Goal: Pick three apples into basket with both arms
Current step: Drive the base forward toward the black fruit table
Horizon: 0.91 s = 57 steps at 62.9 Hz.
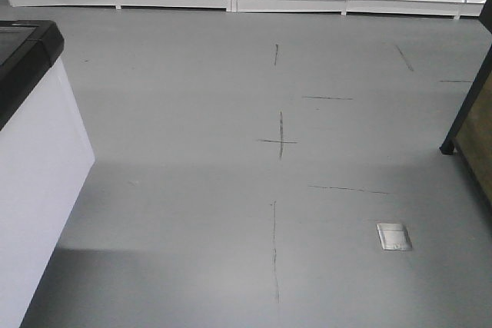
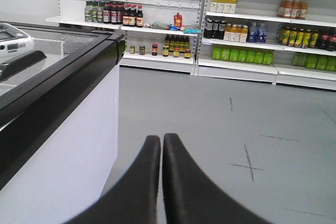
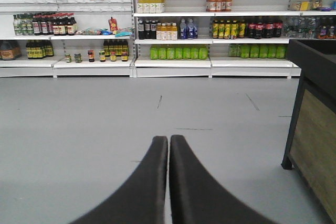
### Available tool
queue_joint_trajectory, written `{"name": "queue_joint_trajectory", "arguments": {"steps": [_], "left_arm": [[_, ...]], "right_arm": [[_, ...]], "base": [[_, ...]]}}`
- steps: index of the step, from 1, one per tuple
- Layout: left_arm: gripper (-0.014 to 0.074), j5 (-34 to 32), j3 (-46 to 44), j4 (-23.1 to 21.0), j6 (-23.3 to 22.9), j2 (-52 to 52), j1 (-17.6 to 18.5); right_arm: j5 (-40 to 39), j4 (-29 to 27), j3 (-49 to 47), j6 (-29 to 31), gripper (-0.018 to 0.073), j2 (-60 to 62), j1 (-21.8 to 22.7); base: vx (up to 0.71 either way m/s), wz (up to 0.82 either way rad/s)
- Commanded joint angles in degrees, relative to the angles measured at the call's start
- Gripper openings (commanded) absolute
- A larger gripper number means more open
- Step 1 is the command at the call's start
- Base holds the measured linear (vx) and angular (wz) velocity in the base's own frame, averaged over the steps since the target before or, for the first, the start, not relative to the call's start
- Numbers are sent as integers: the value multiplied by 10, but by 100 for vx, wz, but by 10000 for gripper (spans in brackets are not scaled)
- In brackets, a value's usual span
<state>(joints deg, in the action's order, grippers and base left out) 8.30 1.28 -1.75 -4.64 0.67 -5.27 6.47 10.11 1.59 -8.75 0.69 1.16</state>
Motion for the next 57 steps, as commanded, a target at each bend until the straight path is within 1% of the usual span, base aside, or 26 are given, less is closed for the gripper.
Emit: {"name": "queue_joint_trajectory", "arguments": {"steps": [1, 57], "left_arm": [[-6, -47, 5, -4, -3, 9, 1], [-6, -47, 5, -4, -3, 9, 1]], "right_arm": [[-44, 4, 8, 2, -4, 7, 2], [-44, 4, 8, 2, -4, 7, 2]], "base": [[19, -13], [18, -23]]}}
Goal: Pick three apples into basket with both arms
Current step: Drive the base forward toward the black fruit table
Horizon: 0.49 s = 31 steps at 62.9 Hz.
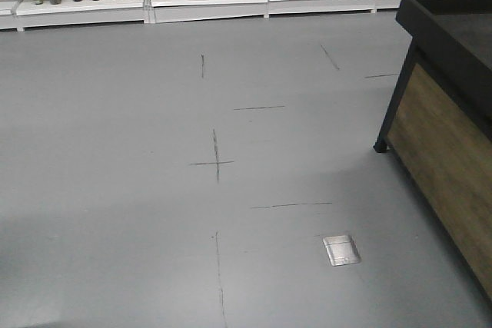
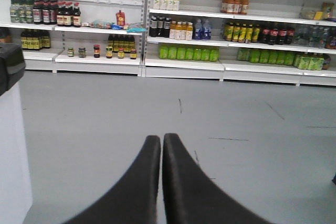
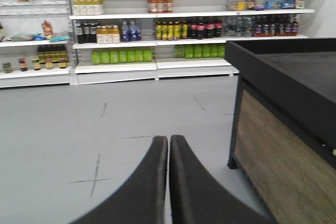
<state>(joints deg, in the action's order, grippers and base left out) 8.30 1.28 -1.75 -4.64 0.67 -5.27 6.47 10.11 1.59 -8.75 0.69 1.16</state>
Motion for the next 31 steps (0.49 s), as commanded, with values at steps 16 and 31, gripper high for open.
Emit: {"name": "queue_joint_trajectory", "arguments": {"steps": [16, 31], "left_arm": [[-6, -47, 5, -4, -3, 9, 1], [-6, -47, 5, -4, -3, 9, 1]], "right_arm": [[-44, 4, 8, 2, -4, 7, 2], [-44, 4, 8, 2, -4, 7, 2]], "base": [[17, -36], [16, -47]]}}
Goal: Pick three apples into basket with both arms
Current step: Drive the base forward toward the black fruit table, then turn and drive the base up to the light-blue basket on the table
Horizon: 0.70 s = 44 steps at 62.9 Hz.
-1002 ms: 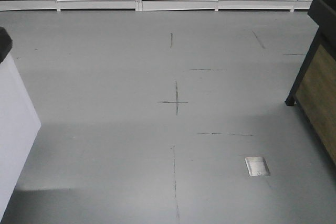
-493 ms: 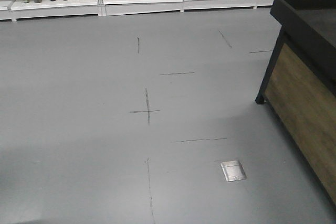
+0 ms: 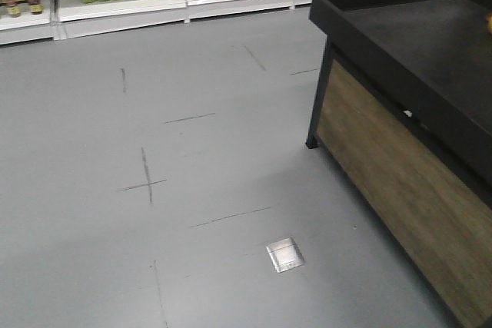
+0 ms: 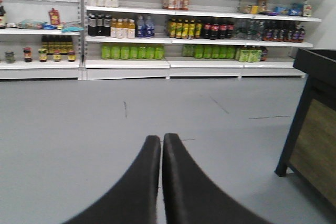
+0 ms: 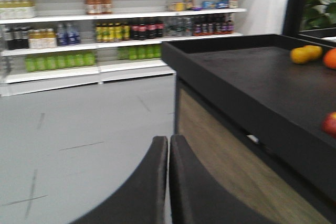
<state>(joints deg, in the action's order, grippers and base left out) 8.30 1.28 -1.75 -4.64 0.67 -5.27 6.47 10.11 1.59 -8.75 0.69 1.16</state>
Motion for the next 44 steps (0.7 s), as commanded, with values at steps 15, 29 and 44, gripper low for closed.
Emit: {"name": "queue_joint_trajectory", "arguments": {"steps": [15, 29, 44], "left_arm": [[-6, -47, 5, -4, -3, 9, 1], [-6, -47, 5, -4, -3, 9, 1], [-6, -47, 5, -4, -3, 9, 1]], "right_arm": [[-44, 4, 8, 2, -4, 7, 2], [-44, 4, 8, 2, -4, 7, 2], [-44, 4, 8, 2, -4, 7, 2]], "base": [[15, -57], [15, -59], [13, -51]]}}
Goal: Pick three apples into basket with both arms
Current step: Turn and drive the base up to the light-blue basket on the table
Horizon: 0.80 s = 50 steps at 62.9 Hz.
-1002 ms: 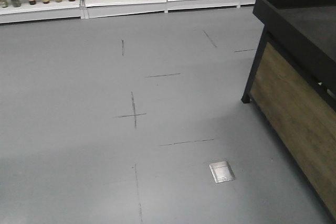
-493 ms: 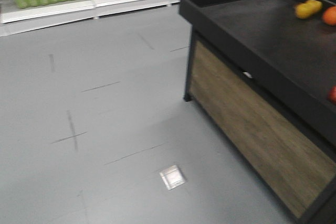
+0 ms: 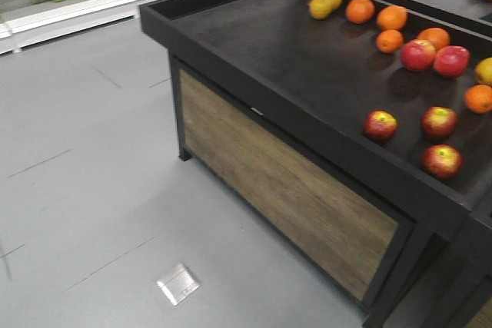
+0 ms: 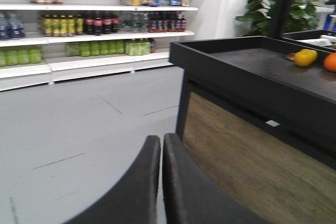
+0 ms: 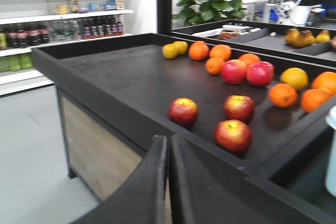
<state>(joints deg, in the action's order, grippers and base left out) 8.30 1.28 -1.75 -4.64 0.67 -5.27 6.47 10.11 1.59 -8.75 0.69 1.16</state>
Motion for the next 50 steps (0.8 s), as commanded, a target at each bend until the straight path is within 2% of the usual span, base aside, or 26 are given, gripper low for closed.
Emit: {"name": "queue_joint_trajectory", "arguments": {"steps": [1, 50], "left_arm": [[-6, -47, 5, -4, -3, 9, 1], [-6, -47, 5, -4, -3, 9, 1]], "right_arm": [[-44, 4, 8, 2, -4, 7, 2], [-44, 4, 8, 2, -4, 7, 2]], "base": [[12, -42], [10, -32]]}}
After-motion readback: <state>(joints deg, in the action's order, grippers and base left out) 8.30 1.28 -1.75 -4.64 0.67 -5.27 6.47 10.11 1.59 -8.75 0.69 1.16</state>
